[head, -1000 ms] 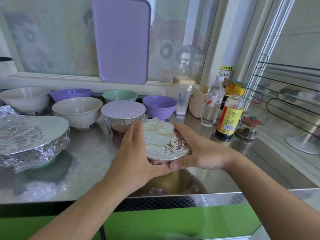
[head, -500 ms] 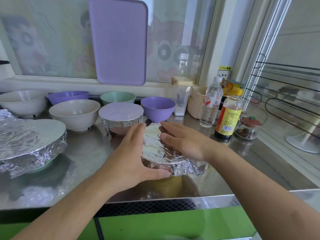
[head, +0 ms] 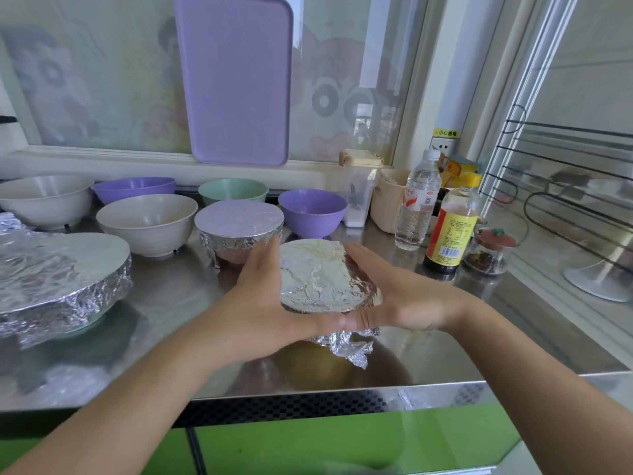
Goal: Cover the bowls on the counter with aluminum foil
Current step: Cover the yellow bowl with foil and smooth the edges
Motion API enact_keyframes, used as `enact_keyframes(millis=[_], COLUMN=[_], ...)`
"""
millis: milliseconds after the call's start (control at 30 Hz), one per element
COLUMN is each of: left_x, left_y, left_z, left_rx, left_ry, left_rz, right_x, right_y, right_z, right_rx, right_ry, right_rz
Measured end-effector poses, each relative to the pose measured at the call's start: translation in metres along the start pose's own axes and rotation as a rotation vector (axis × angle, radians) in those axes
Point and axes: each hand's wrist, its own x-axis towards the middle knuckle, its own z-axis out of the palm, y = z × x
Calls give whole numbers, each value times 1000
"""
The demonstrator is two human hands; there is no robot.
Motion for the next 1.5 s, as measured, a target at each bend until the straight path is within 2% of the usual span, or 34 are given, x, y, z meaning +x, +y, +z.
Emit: enact_keyframes(millis=[300,433,567,633,700,800,1033,1233,1500], left_x=[-1,-2,-1,0,-1,-1,1,1,6], left_y=[-10,-10,-10,-11,-11,-11,-15,-19,-33], left_z=[29,31,29,28,26,24,25,18,11], left_rx=[40,54,58,55,59,65,93,46,-70], left_ry=[227,264,251,242,221,195,202,162,109], left_rz=[38,39,25,21,4,-5,19,59,94], right_x=[3,-1,-5,1,12,27,44,40,9], right_y=[3,5,-2,-8,-11,-16,-31,-30,-4], right_z=[15,7,-12,-13,-8,2,7,6,-10], right_rx=[-165,-126,41,99,128,-70,-340,-250,179], right_ry=[106,7,-94,-31,138,272,115,116,-56], right_rz=[19,54,54,43,96,104,77,139,9])
